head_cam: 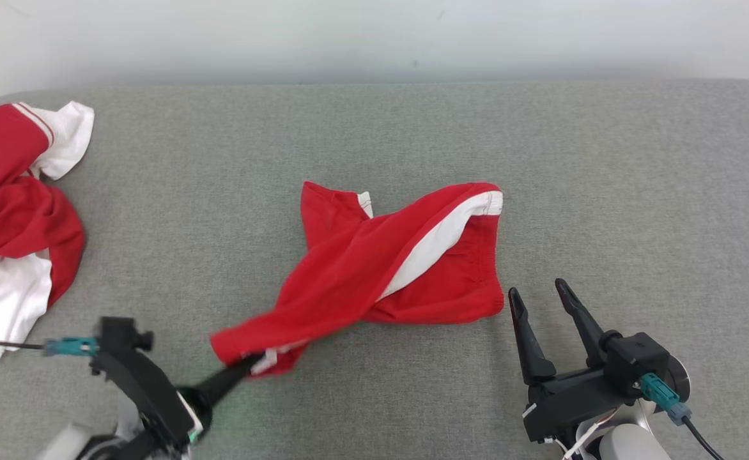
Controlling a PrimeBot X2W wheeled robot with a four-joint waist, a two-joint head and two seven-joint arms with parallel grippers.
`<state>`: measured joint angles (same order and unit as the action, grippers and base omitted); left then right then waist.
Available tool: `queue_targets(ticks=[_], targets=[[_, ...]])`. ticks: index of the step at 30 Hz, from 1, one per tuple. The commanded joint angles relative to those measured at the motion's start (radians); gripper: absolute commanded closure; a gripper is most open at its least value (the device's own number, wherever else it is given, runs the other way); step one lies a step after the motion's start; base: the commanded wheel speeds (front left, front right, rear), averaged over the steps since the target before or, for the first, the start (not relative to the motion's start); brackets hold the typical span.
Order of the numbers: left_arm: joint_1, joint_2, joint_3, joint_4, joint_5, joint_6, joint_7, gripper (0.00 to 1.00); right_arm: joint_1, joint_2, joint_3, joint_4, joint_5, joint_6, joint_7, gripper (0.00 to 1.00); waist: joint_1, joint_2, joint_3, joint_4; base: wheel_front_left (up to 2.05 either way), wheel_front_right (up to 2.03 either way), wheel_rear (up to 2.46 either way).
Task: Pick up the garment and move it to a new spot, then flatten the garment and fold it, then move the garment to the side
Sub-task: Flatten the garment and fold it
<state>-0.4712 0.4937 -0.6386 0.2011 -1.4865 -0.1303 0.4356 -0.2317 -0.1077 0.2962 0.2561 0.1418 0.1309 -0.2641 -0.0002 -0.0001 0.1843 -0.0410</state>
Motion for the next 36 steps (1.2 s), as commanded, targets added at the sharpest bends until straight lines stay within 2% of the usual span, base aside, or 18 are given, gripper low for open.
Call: queue_targets(ticks=[1,5,7,8,9,10,11,12,15,21,29,33,36], targets=[[0.016,-0.011,0.022,0.004,-0.037,-0.001,-0.011,1.0,-0.001,-0.007,0.004,0.003,-0.003,0.0,-0.001,0.0,0.0002,0.0001,0.003,0.005,0.0,0.0,0.0],[-0.013,-0.051,0.125,0.04,-0.146,-0.001,-0.057,1.0,-0.017,-0.013,0.016,0.004,0.003,0.0,-0.001,0.0,0.0002,0.0001,0.009,-0.001,0.0,0.0,0.0],[-0.044,-0.053,0.16,0.082,-0.128,-0.001,-0.106,1.0,-0.023,-0.014,0.023,0.002,0.006,0.0,-0.001,0.0,0.0002,0.0001,0.015,-0.009,0.0,0.0,0.0],[-0.054,-0.053,0.164,0.113,-0.108,-0.001,-0.127,0.92,-0.024,-0.015,0.027,0.001,0.007,0.0,-0.001,0.0,0.0002,0.0001,0.018,-0.015,0.0,0.0,0.0],[-0.064,-0.054,0.162,0.137,-0.082,-0.001,-0.153,1.0,-0.023,-0.016,0.028,0.003,0.007,0.0,-0.001,0.0,0.0002,0.0001,0.021,-0.021,0.0,0.0,0.0],[-0.078,-0.059,0.17,0.17,-0.058,-0.001,-0.192,0.93,-0.021,-0.017,0.028,0.005,0.009,0.0,-0.001,0.0,0.0002,0.0001,0.024,-0.026,0.0,0.0,0.0],[-0.089,-0.066,0.174,0.199,-0.031,-0.001,-0.231,0.51,-0.02,-0.016,0.029,0.007,0.01,0.0,-0.001,0.0,0.0002,0.0001,0.027,-0.031,0.0,0.0,0.0],[-0.101,-0.074,0.175,0.229,0.0,-0.001,-0.276,0.0,-0.02,-0.016,0.029,0.007,0.009,0.0,-0.001,0.0,0.0002,0.0001,0.029,-0.035,0.0,0.0,0.0],[-0.112,-0.117,0.16,0.298,0.046,-0.001,-0.358,0.0,-0.016,-0.019,0.028,0.008,0.011,0.0,-0.001,0.0,0.0002,0.0001,0.035,-0.044,0.0,0.0,0.0],[-0.111,-0.143,0.116,0.355,0.125,-0.001,-0.469,0.0,-0.01,-0.032,0.014,0.004,0.008,0.0,-0.001,0.0,0.0002,0.0001,0.038,-0.04,0.0,0.0,0.0],[-0.096,-0.133,0.019,0.368,0.238,-0.001,-0.609,0.0,-0.008,-0.025,0.013,-0.006,-0.003,0.0,-0.001,0.0,0.0002,0.0001,0.0,-0.01,0.0,0.0,0.0],[-0.093,-0.13,-0.018,0.389,0.336,-0.001,-0.679,0.0,0.002,-0.024,0.01,-0.001,-0.004,0.0,-0.001,0.0,0.0002,0.0001,-0.032,0.006,0.0,0.0,0.0],[-0.085,-0.137,0.0,0.405,0.435,0.014,-0.7,0.0,0.007,-0.026,0.012,0.001,-0.006,0.0,-0.001,0.0,0.0002,0.0001,-0.054,0.017,0.0,0.0,0.0]])
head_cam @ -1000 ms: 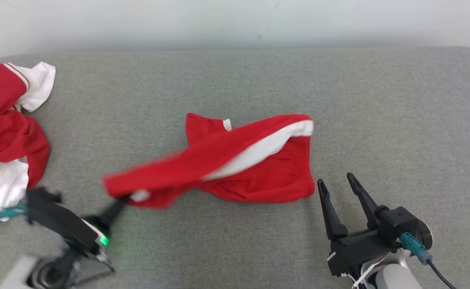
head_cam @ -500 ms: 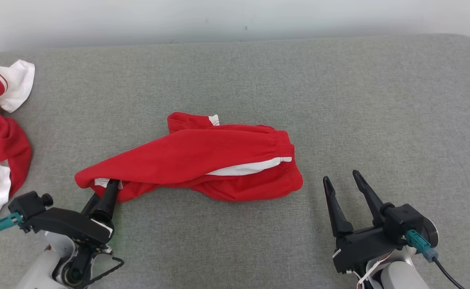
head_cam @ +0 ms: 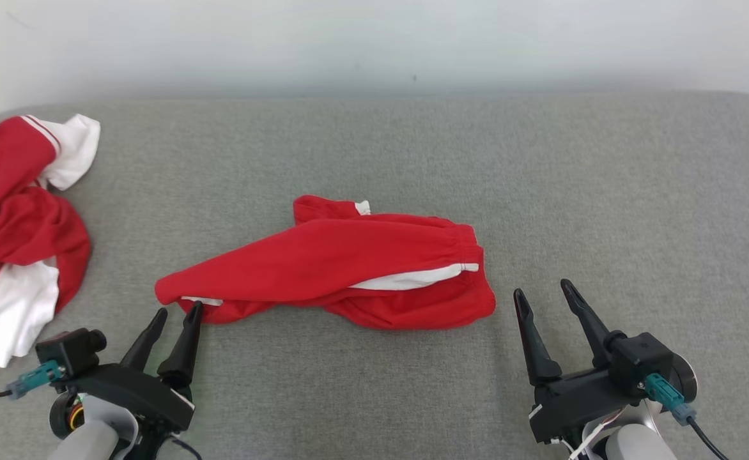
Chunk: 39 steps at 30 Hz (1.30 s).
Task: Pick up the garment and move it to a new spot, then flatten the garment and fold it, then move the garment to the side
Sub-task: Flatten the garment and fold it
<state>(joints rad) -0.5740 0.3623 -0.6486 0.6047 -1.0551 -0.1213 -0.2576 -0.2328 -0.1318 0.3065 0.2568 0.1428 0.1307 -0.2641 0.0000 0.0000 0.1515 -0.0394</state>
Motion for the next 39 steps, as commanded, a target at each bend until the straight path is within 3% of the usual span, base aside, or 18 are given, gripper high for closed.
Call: queue_targets(ticks=[1,2,11,23,33,39], targets=[[0.017,-0.011,0.047,-0.019,0.057,0.019,-0.009,0.0,0.013,-0.002,0.002,0.001,-0.007,0.0,-0.001,0.0,0.0,0.0,-0.026,0.021,0.0,0.0,0.0],[0.017,-0.011,0.047,-0.019,0.057,0.019,-0.009,0.0,0.013,-0.002,0.002,0.001,-0.007,0.0,-0.001,0.0,0.0,0.0,-0.026,0.021,0.0,0.0,0.0],[0.185,-0.087,0.305,-0.177,0.413,0.051,-0.008,0.0,0.019,0.0,0.013,0.006,-0.005,0.0,-0.001,0.0,0.0,0.0,-0.069,0.051,0.0,0.0,0.0],[0.366,-0.172,0.487,-0.295,0.738,0.069,-0.008,0.0,0.009,0.003,0.06,0.015,-0.007,0.0,-0.001,0.0,0.0,0.0,-0.087,0.093,0.0,0.0,0.0],[0.457,-0.253,0.572,-0.378,0.877,0.061,-0.008,0.0,-0.037,-0.019,0.1,0.031,-0.018,0.0,-0.001,0.0,0.0,0.0,-0.053,0.159,0.0,0.0,0.0],[0.46,-0.289,0.6,-0.385,0.895,0.045,-0.008,0.0,-0.111,-0.056,0.2,0.076,-0.037,0.0,-0.001,0.0,0.0,0.0,-0.014,0.219,0.0,0.0,0.0]])
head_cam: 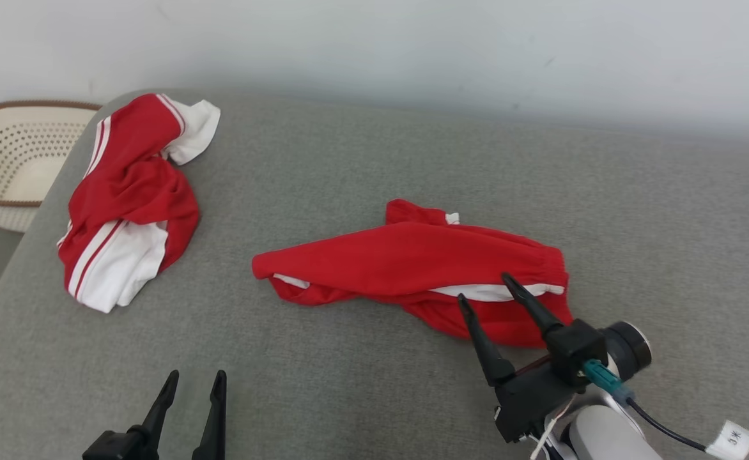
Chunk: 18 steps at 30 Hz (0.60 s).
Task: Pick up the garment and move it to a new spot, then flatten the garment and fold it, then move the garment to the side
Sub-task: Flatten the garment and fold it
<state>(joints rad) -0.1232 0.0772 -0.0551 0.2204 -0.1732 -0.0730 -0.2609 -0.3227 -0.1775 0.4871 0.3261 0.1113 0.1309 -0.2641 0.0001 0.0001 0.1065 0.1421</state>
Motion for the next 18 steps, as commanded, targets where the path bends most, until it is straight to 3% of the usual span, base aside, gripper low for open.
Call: queue_targets(ticks=[1,6,18], targets=[[0.008,-0.009,0.007,0.001,0.012,-0.009,-0.005,0.0,-0.037,-0.02,0.042,0.017,-0.01,0.0,-0.001,0.0,-0.0001,-0.0001,0.039,0.049,0.0,0.0,0.0],[-0.009,-0.021,0.012,0.013,0.003,-0.021,-0.004,0.0,-0.132,-0.07,0.174,0.107,-0.03,0.0,0.008,0.0,-0.0001,-0.0001,0.073,0.103,0.0,0.0,0.0],[-0.02,-0.026,-0.014,0.019,-0.066,-0.016,-0.004,0.0,-0.288,-0.117,0.281,0.262,-0.066,0.0,0.046,0.0,-0.0001,-0.0001,0.121,0.179,0.0,0.0,0.0]])
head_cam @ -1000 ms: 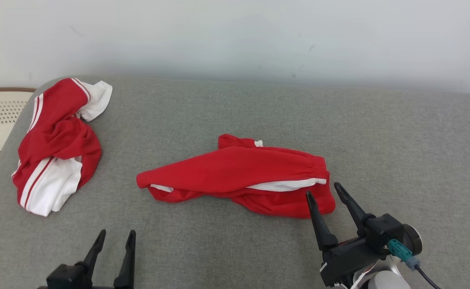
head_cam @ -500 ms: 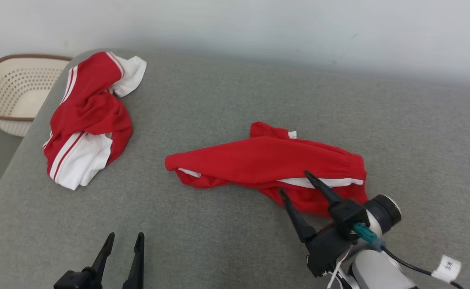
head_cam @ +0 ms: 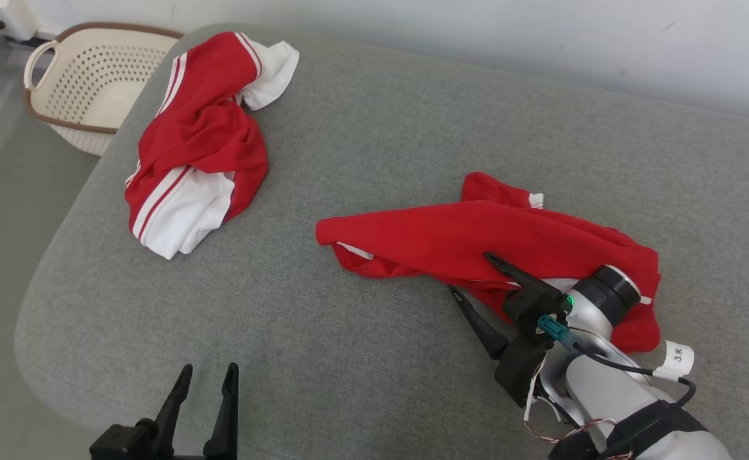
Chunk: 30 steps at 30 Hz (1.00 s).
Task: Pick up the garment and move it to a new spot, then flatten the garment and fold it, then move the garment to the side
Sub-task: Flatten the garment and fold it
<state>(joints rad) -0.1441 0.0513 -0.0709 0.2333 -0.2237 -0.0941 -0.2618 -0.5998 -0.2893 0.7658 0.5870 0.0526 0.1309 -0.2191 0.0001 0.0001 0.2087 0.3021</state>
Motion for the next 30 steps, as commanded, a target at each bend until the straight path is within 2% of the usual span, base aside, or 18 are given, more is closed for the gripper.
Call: queue_targets(ticks=[1,4,5,7,8,9,11,23,30], targets=[[-0.001,0.0,0.001,0.006,-0.017,0.007,-0.003,0.0,-0.015,-0.005,0.006,0.009,-0.008,0.0,0.005,0.0,-0.0001,-0.0001,0.022,0.022,0.0,0.0,0.0],[-0.008,0.0,-0.005,0.001,-0.021,0.009,-0.003,0.0,-0.034,-0.005,0.006,0.031,-0.013,0.0,0.004,0.0,-0.0001,-0.0001,0.028,0.029,0.0,0.0,0.0],[-0.009,0.0,-0.007,0.0,-0.022,0.01,-0.003,0.0,-0.039,-0.006,0.007,0.039,-0.016,0.0,0.006,0.07,-0.0001,-0.0001,0.03,0.031,0.0,0.0,0.0],[-0.011,-0.001,-0.009,-0.002,-0.024,0.014,-0.003,0.0,-0.05,-0.006,0.009,0.051,-0.014,0.0,0.007,0.36,-0.0001,-0.0001,0.033,0.033,0.0,0.0,0.0],[-0.012,-0.001,-0.011,-0.004,-0.025,0.015,-0.003,0.0,-0.056,-0.005,0.006,0.055,-0.009,0.0,0.005,0.57,-0.0001,-0.0001,0.034,0.034,0.0,0.0,0.0],[-0.013,-0.001,-0.013,-0.005,-0.024,0.016,-0.003,0.0,-0.063,-0.005,0.003,0.058,-0.008,0.0,0.002,0.66,-0.0001,-0.0001,0.035,0.035,0.0,0.0,0.0],[-0.014,0.0,-0.017,-0.008,-0.022,0.015,-0.003,0.0,-0.073,-0.006,-0.001,0.059,-0.004,0.0,-0.001,1.0,-0.0001,-0.0001,0.035,0.034,0.0,0.0,0.0],[-0.024,-0.001,-0.067,0.006,-0.031,0.009,-0.004,0.0,-0.179,-0.032,-0.048,0.071,0.037,0.0,-0.007,1.0,-0.0001,-0.0001,0.052,0.037,0.0,0.0,0.0],[-0.05,-0.001,-0.134,0.012,-0.057,0.009,-0.004,0.0,-0.32,-0.098,-0.008,0.17,0.062,0.0,0.023,1.0,-0.0001,-0.0001,0.09,0.078,0.0,0.0,0.0]])
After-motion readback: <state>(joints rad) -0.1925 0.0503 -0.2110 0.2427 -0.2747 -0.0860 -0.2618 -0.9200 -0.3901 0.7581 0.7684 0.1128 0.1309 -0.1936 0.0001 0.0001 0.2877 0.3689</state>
